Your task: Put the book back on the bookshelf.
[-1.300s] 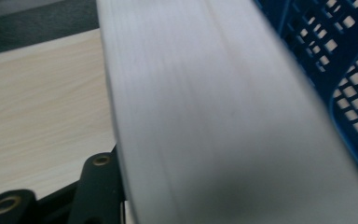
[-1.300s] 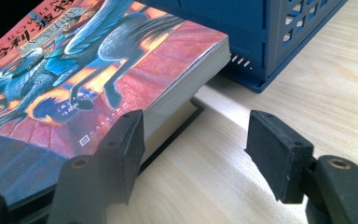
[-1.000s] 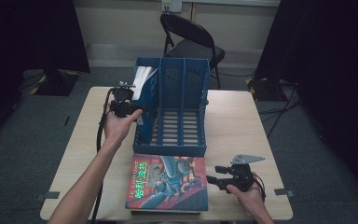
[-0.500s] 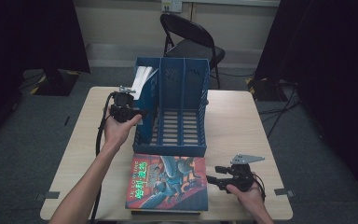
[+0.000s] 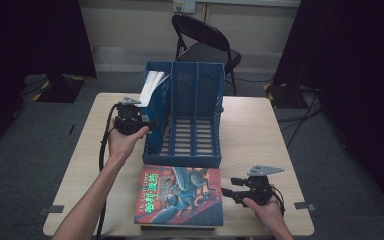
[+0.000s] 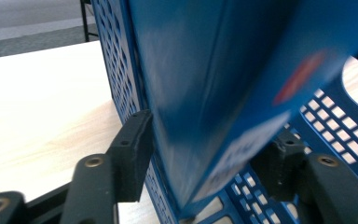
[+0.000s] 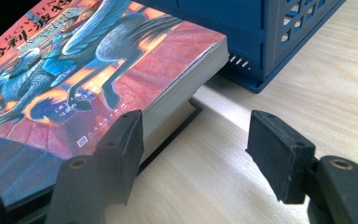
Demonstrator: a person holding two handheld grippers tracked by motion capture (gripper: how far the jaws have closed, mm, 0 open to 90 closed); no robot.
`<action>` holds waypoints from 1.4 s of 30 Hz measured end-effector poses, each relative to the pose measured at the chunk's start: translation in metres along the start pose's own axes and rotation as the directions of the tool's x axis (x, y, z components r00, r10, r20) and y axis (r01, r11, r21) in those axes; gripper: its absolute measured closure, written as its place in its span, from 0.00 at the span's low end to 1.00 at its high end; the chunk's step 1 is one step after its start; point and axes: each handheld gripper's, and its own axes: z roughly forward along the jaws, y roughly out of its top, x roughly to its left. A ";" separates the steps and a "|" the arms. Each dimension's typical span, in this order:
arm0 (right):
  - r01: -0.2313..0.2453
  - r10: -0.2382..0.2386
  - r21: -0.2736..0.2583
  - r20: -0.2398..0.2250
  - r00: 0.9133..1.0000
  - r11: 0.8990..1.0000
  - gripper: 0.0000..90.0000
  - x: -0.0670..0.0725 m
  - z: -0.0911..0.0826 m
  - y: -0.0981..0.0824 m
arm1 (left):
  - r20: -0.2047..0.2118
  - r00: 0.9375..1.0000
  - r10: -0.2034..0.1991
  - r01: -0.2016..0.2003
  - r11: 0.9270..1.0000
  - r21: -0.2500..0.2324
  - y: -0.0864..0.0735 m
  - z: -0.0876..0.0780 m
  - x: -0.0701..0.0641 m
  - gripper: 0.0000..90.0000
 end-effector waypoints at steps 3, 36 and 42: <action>0.002 -0.002 -0.002 0.002 1.000 1.000 0.40 0.000 0.000 0.000 | 0.044 0.999 -0.022 0.022 1.000 -0.002 -0.006 -0.003 0.006 0.46; 0.072 -0.070 -0.077 0.020 0.997 0.994 0.45 0.018 0.002 0.024 | 0.148 0.989 0.020 -0.035 0.994 0.099 -0.093 -0.054 -0.008 0.62; 0.113 -0.112 -0.051 0.025 0.993 0.992 0.45 0.017 0.014 0.037 | 0.162 0.987 0.010 -0.029 0.993 0.115 -0.108 -0.054 -0.012 0.62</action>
